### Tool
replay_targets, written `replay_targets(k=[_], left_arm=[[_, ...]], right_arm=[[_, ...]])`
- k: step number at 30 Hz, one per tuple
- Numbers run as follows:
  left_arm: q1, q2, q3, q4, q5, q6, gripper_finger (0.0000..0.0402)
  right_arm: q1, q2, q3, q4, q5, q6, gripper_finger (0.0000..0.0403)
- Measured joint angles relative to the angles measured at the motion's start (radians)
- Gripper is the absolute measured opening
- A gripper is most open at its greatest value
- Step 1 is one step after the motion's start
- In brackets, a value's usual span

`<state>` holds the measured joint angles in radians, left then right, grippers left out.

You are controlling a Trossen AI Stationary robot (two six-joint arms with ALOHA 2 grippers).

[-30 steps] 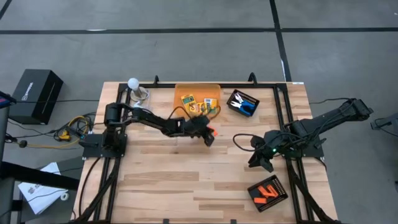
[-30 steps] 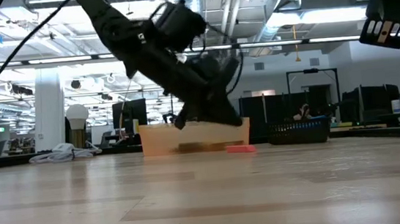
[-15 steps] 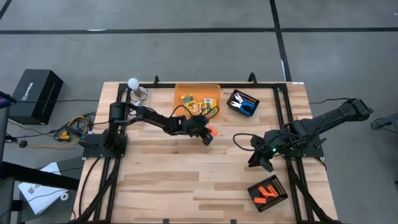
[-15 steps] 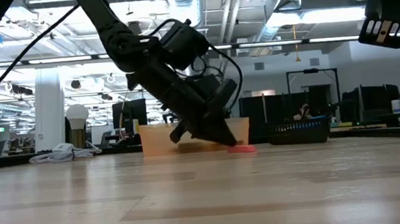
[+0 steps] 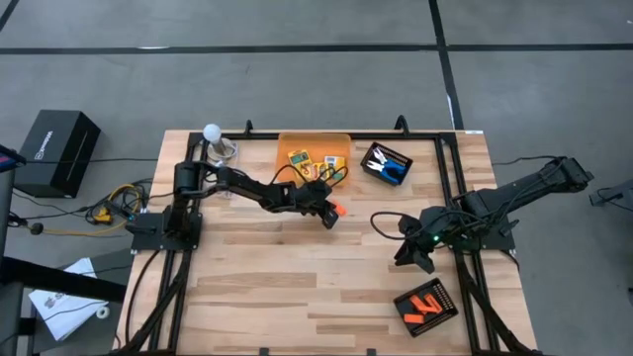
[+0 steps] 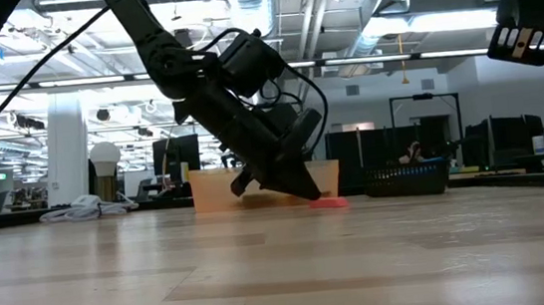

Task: Pick & Place School Supplies
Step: Put the orange eraser into the bottom black bin

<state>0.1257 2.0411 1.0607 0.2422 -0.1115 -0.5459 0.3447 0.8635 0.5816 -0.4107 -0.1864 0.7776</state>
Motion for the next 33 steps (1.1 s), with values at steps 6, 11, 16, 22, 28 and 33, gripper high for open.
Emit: replay_targets(k=[6,11,16,22,28,33], left_arm=[[0.002,0.031,0.002,-0.008,0.041,-0.075,0.0],[-0.016,0.055,0.003,-0.003,0.056,-0.131,0.0],[-0.017,0.056,0.002,-0.004,0.076,-0.143,0.0],[-0.02,0.062,-0.005,-0.008,0.12,-0.17,0.0],[-0.025,0.057,-0.034,0.006,0.122,-0.184,0.0],[-0.03,0.047,-0.038,0.016,0.125,-0.205,0.0]], right_arm=[[0.0,0.0,0.0,0.0,0.0,0.0,0.0102],[0.0,0.0,0.0,0.001,0.0,0.007,0.0102],[0.0,0.0,0.0,0.002,-0.003,0.006,0.0102],[0.0,0.0,0.0,0.001,-0.023,0.0,0.0102],[-0.001,0.0,0.0,0.0,-0.023,-0.008,0.0102],[-0.001,0.002,0.0,0.0,-0.006,-0.015,0.0102]])
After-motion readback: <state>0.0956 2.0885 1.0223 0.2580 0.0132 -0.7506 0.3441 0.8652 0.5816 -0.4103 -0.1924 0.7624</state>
